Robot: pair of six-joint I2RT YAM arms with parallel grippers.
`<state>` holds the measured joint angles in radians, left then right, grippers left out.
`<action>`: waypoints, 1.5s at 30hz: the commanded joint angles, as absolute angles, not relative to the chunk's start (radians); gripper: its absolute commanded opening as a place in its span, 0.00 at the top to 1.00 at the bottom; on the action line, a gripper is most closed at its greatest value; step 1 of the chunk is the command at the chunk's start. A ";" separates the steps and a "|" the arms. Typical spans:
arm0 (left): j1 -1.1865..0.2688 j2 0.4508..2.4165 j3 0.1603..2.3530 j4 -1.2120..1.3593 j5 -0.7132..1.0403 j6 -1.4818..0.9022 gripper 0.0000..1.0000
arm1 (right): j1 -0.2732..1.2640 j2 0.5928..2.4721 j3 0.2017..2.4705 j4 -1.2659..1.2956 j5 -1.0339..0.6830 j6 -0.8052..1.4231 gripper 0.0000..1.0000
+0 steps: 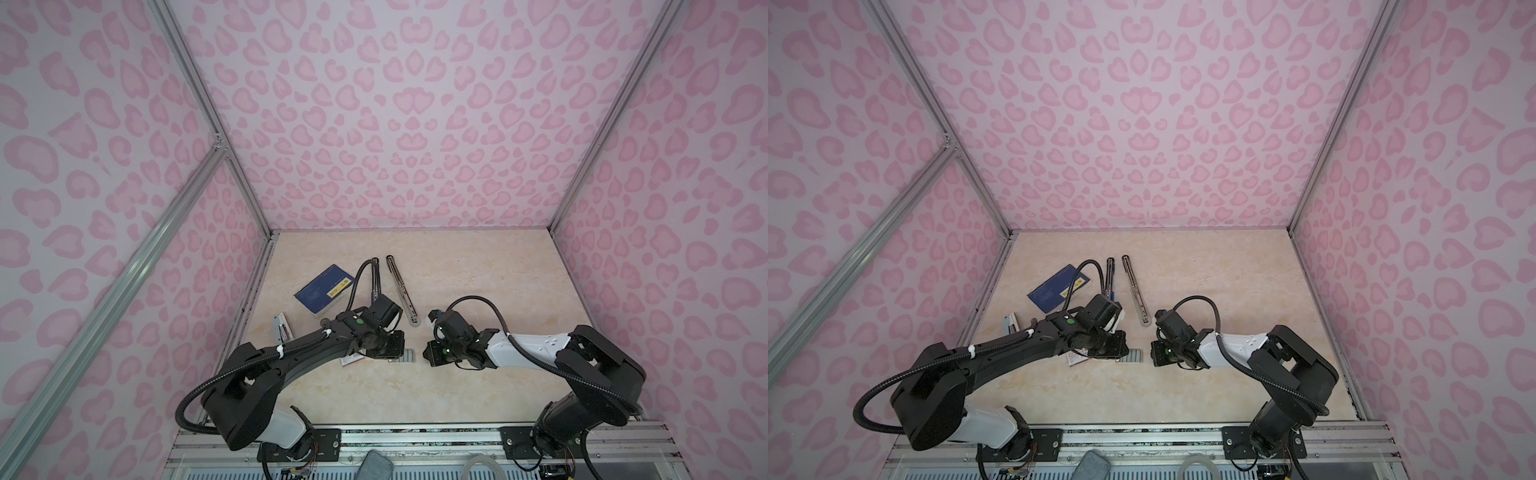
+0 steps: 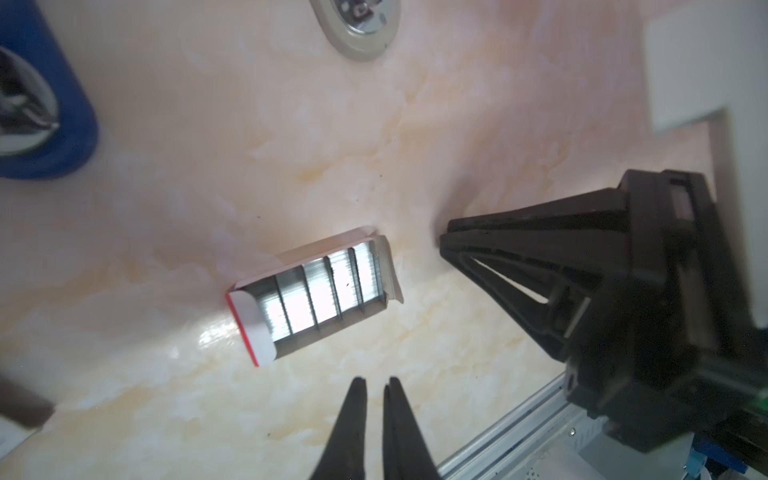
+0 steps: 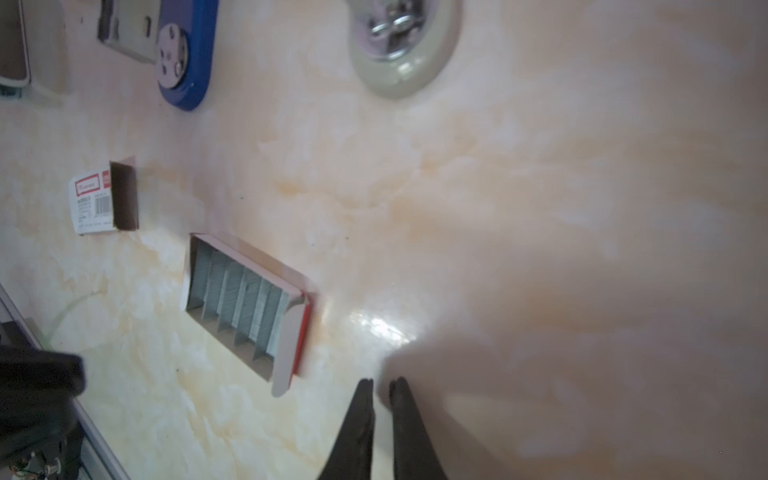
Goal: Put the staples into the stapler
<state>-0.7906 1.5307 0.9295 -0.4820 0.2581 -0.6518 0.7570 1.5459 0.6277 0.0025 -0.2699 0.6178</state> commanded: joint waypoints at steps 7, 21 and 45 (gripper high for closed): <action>-0.836 1.699 1.050 -0.551 0.224 -0.639 0.89 | 0.711 1.427 0.532 -0.012 -0.200 0.655 0.84; -0.850 1.797 1.146 -0.633 0.159 -0.644 0.84 | 0.688 1.378 0.486 0.010 -0.206 0.659 0.84; -0.868 1.888 1.229 -0.679 0.147 -0.618 0.83 | 0.683 1.377 0.466 0.026 -0.217 0.662 0.84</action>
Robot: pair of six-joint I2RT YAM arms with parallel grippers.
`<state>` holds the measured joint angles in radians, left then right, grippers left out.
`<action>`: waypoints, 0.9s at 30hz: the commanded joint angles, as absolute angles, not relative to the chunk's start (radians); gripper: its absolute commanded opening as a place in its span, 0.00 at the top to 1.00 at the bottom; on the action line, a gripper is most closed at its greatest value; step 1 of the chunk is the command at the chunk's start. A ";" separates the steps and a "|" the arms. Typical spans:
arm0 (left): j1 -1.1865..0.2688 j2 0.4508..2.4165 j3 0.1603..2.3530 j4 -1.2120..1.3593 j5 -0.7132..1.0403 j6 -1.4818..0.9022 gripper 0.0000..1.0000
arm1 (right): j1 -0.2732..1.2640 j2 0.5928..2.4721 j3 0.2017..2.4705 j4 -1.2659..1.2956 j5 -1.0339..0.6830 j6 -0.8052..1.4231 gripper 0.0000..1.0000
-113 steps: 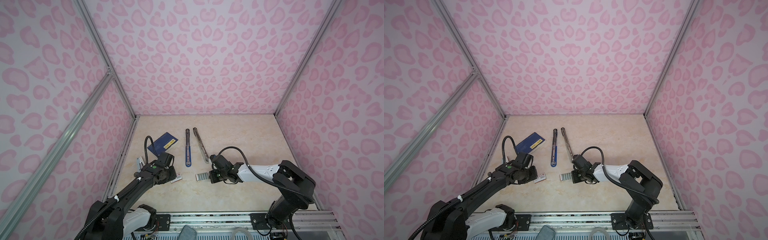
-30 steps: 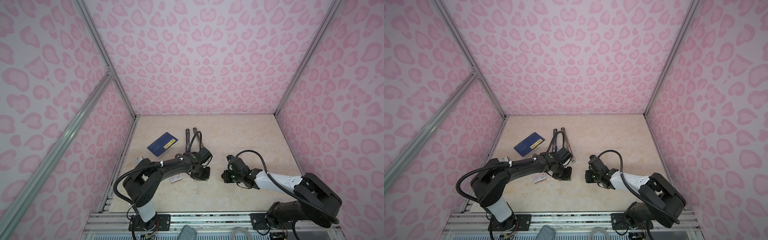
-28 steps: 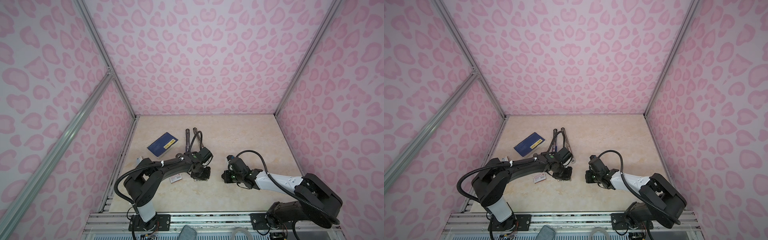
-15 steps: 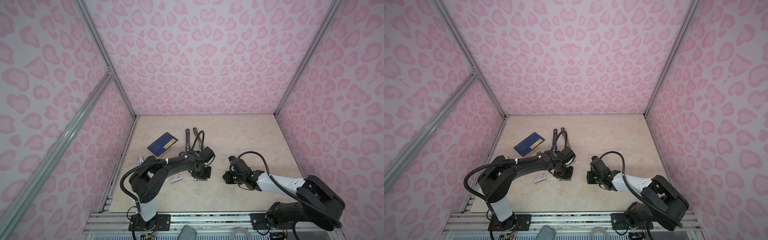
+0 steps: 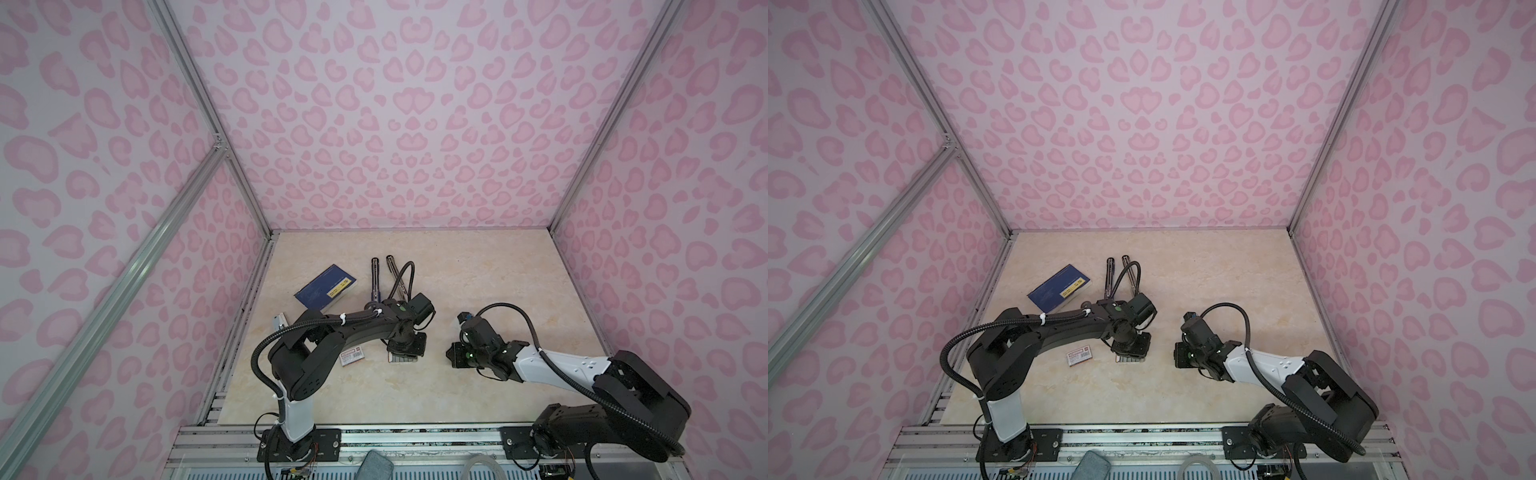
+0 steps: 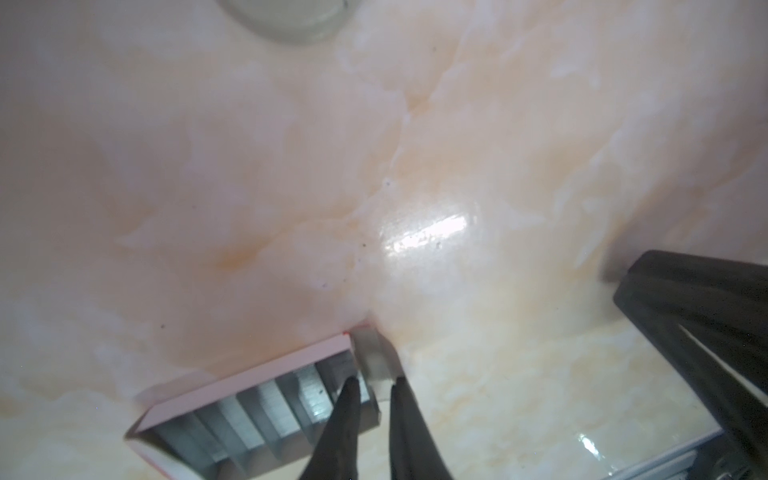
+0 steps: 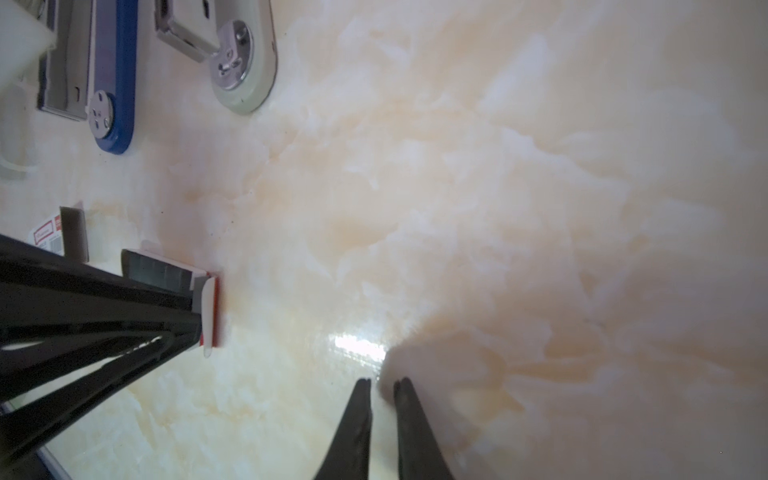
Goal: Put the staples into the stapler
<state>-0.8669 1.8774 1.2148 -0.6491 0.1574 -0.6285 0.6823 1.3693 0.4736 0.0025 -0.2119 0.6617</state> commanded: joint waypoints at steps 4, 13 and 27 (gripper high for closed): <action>-0.871 1.909 1.249 -0.700 0.143 -0.614 0.84 | 0.681 1.382 0.463 0.032 -0.221 0.663 0.84; -0.876 1.944 1.279 -0.746 0.114 -0.617 0.87 | 0.672 1.389 0.456 0.047 -0.229 0.665 0.84; -0.879 1.868 1.289 -0.793 0.123 -0.604 0.97 | 0.667 1.402 0.452 0.063 -0.235 0.671 0.84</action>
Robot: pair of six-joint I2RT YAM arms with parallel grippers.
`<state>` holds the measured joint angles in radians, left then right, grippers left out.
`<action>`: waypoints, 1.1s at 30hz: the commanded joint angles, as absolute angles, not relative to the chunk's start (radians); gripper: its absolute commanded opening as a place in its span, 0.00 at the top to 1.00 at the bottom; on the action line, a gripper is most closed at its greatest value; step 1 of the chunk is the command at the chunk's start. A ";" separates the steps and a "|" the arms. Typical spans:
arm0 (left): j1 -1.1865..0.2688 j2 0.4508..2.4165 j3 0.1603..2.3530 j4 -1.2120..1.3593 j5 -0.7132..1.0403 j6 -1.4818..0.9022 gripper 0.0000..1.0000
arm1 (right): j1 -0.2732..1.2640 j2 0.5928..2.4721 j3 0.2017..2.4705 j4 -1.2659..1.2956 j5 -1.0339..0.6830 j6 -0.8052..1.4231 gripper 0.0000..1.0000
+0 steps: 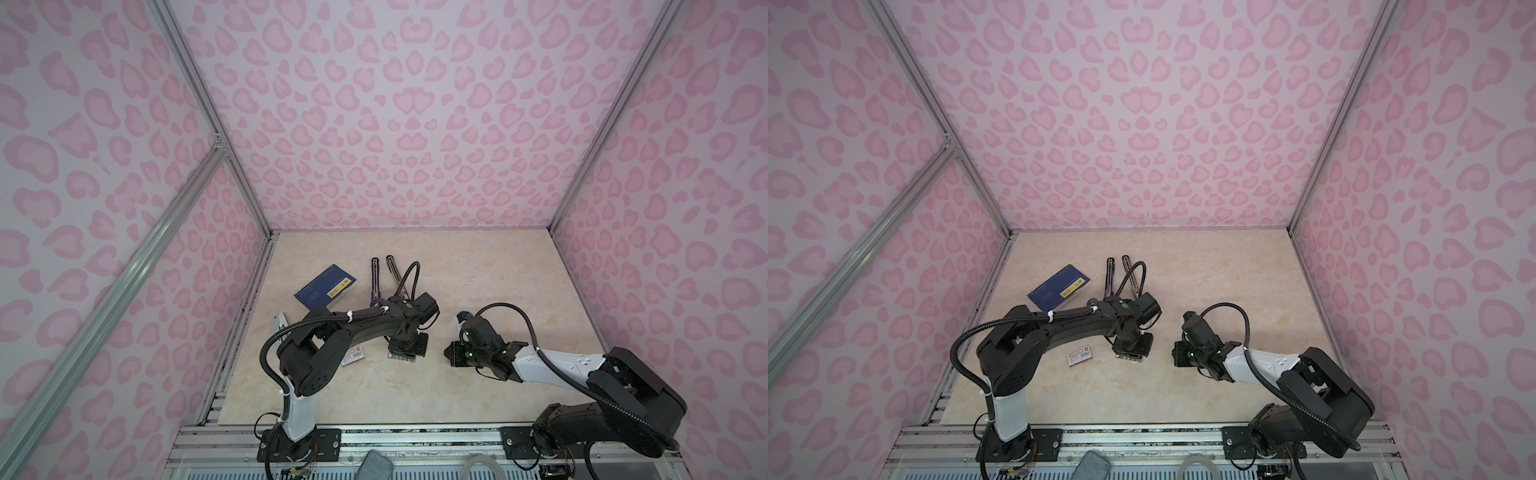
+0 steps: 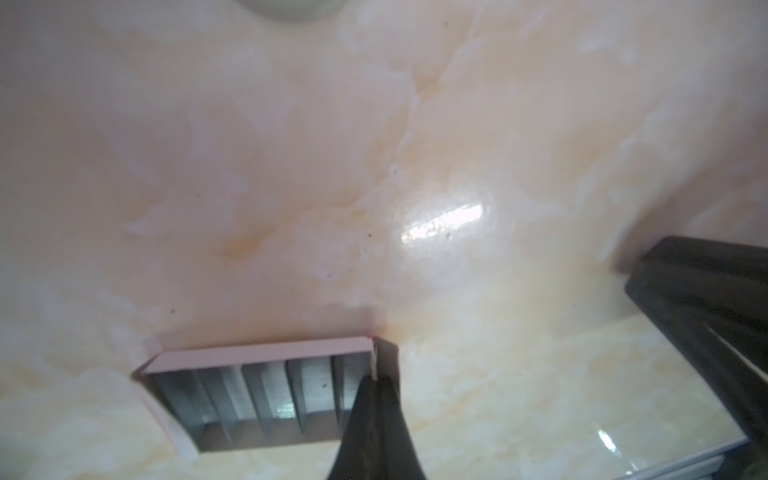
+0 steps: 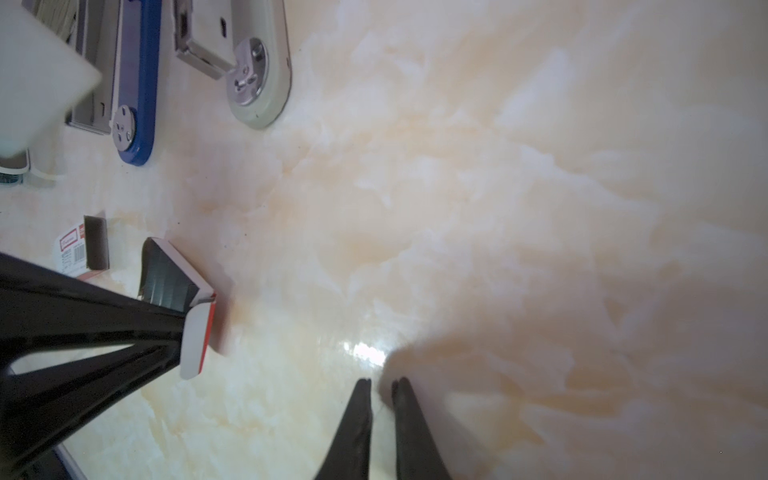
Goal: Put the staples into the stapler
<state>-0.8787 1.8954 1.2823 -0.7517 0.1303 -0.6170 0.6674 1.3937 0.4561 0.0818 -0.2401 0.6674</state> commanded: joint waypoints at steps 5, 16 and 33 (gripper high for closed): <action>-0.879 1.816 1.278 -0.803 0.135 -0.592 0.97 | 0.667 1.407 0.462 0.058 -0.234 0.667 0.84; -0.880 1.870 1.298 -0.822 0.144 -0.550 0.96 | 0.666 1.422 0.471 0.068 -0.242 0.673 0.84; -0.881 1.915 1.313 -0.807 0.133 -0.559 0.85 | 0.667 1.420 0.466 0.070 -0.243 0.672 0.85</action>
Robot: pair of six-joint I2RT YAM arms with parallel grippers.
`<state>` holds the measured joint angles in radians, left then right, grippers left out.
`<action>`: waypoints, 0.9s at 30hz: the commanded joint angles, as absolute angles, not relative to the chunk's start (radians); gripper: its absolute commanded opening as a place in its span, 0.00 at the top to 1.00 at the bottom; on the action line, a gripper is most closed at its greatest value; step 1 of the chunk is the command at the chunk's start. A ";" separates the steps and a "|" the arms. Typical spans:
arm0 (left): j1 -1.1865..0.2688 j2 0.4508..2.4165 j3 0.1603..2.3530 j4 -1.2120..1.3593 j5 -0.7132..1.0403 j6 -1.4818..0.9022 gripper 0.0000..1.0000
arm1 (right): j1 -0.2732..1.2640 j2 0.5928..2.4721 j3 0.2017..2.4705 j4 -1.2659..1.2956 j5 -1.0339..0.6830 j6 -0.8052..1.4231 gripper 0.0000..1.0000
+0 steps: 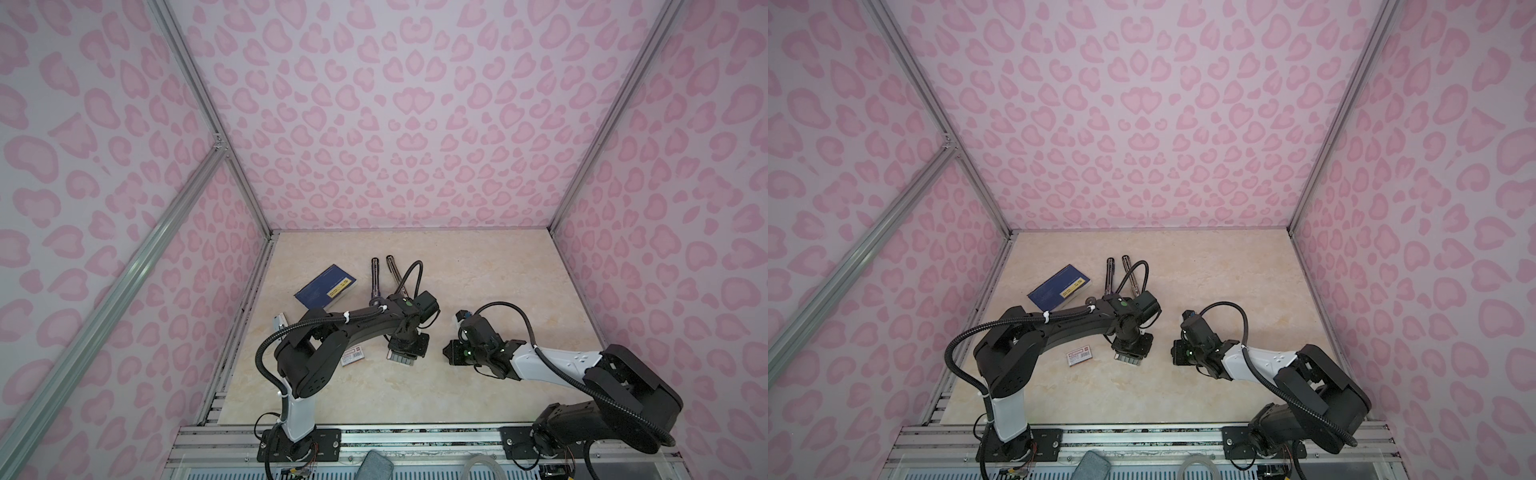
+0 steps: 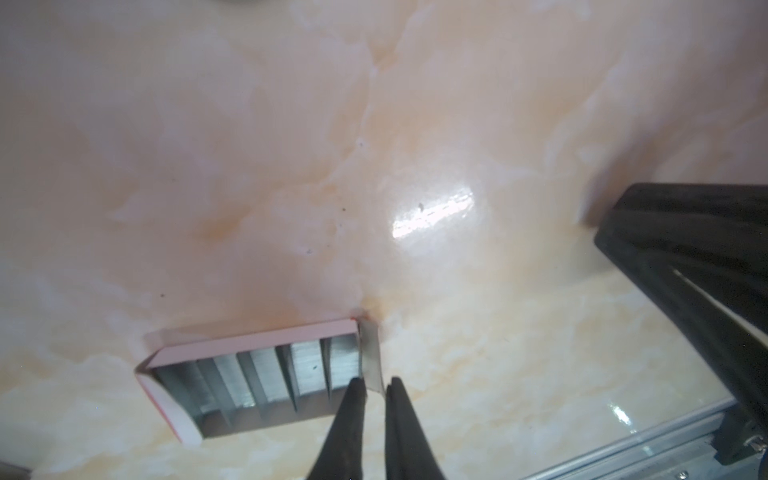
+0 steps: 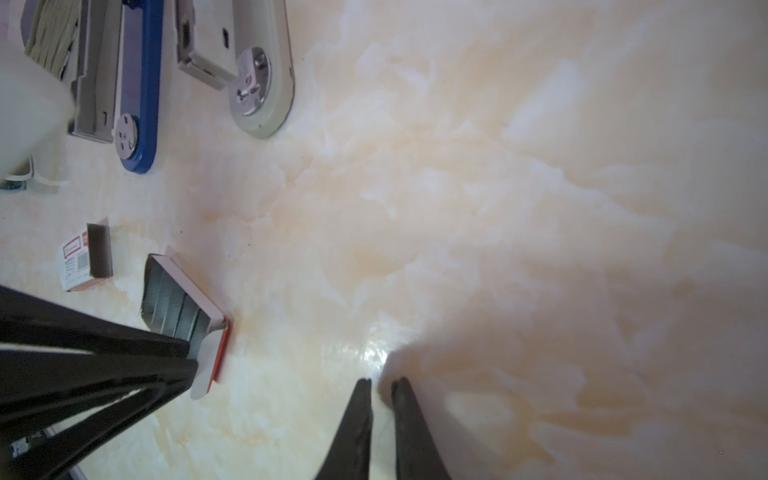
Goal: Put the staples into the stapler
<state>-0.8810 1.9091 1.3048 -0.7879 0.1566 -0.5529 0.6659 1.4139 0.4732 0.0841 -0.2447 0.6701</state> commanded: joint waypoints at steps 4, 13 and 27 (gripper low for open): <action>-0.881 1.873 1.294 -0.799 0.113 -0.572 0.84 | 0.667 1.420 0.464 0.071 -0.244 0.674 0.85; -0.881 1.879 1.273 -0.792 0.129 -0.580 0.84 | 0.666 1.426 0.470 0.074 -0.251 0.671 0.85; -0.890 1.937 1.305 -0.792 0.132 -0.574 0.83 | 0.666 1.427 0.463 0.078 -0.251 0.665 0.85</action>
<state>-0.8883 1.9282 1.2915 -0.7868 0.1318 -0.5758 0.6659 1.4181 0.4728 0.0906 -0.2550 0.6697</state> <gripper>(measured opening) 0.172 0.154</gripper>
